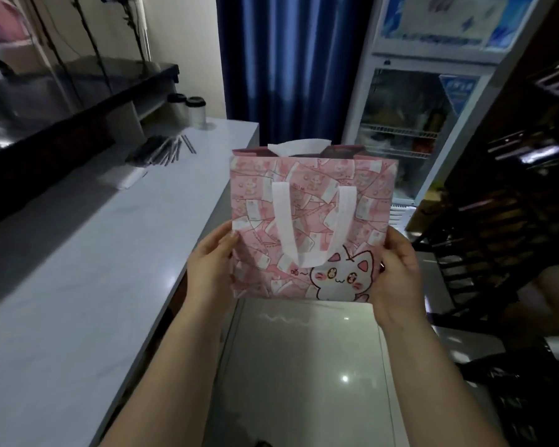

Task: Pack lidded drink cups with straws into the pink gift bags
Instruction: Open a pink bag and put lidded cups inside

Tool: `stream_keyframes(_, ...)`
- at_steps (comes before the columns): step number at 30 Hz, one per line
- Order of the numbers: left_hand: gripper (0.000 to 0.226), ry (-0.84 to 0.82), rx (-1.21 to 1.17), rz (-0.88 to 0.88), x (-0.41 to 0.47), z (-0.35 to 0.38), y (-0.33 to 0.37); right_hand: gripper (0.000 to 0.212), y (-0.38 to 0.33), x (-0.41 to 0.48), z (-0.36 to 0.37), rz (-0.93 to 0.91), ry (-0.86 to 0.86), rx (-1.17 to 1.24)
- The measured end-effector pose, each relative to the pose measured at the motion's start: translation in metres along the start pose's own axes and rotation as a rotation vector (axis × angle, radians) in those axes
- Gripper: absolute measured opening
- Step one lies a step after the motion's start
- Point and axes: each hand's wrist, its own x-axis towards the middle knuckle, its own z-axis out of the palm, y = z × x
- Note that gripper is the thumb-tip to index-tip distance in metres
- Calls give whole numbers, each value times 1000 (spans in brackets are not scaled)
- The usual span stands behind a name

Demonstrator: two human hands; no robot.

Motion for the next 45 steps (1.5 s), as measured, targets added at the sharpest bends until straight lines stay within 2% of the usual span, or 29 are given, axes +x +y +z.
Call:
stream_keyframes(5,23,-54,59,115,101,31,39,32,7,93,56,-25,9,47)
stream_keyframes(13,26,137,18,56,210,26,34,43,75,197,138,71,44,29)
stream_keyframes(18,23,410,-85,125,278,-4,53,37,114,270,217,139,-187,96)
stream_keyframes(24,24,717,-228,255,329,-27,85,33,159,336,327,321,-499,75)
stream_keyframes(29,24,970,-269,410,343,-54,113,41,193,352,404,409,-808,-26)
stream_keyframes(33,40,1131,-244,466,329,-75,105,48,224,342,434,417,-1009,-152)
stream_keyframes(38,45,1218,-58,486,321,-92,74,42,256,332,457,325,-1053,-311)
stream_keyframes(41,39,1202,92,448,328,-97,48,34,272,336,457,236,-998,-404)
stream_keyframes(45,47,1194,217,387,338,-95,22,36,284,343,446,192,-1018,-503)
